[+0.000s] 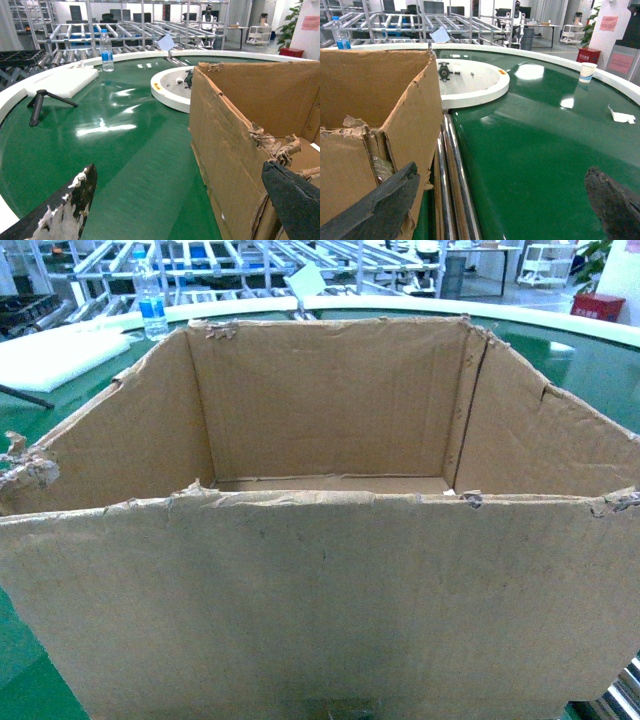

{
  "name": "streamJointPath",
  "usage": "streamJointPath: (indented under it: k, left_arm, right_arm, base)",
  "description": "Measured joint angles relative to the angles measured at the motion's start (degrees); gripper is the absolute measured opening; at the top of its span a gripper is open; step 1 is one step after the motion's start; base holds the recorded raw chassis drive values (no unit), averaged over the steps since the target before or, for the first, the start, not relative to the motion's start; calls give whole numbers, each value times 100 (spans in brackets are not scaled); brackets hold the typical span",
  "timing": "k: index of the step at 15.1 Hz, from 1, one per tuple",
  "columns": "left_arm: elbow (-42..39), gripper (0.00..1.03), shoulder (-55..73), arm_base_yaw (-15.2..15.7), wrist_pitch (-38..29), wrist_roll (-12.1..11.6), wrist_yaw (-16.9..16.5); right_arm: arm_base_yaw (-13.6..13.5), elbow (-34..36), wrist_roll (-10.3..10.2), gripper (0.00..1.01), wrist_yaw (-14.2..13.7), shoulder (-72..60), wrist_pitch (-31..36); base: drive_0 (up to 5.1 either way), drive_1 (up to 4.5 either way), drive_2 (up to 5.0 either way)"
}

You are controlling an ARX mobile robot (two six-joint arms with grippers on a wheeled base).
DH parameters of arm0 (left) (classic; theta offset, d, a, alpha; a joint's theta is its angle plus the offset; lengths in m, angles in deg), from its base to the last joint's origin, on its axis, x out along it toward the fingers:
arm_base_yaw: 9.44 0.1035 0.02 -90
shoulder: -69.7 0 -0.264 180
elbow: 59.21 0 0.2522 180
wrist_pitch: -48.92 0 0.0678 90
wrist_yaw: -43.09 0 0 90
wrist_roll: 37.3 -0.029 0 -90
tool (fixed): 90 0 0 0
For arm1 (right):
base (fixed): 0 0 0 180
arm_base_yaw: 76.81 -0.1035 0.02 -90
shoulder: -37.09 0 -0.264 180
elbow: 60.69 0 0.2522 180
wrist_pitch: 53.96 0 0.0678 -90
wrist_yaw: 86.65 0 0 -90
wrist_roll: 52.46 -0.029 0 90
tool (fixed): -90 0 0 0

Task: Sort boxes to right shelf from conveyor

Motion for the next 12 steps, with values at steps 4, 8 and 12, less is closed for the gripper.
streamJointPath:
  k: [4,8,12]
  left_arm:
    - [0,98,0,0,0,0,-2]
    - [0,98,37,-44,-59,-11,37]
    - [216,98,1602,-177,-1172,221,229]
  right_arm:
    - [0,0,0,98,-2,0,0]
    - [-13,-2,2,98,2,-11,11]
    - [-704,-713,74,98,236,-1543,282]
  base:
    - [0,0,0]
    - [0,0,0]
    - [0,0,0]
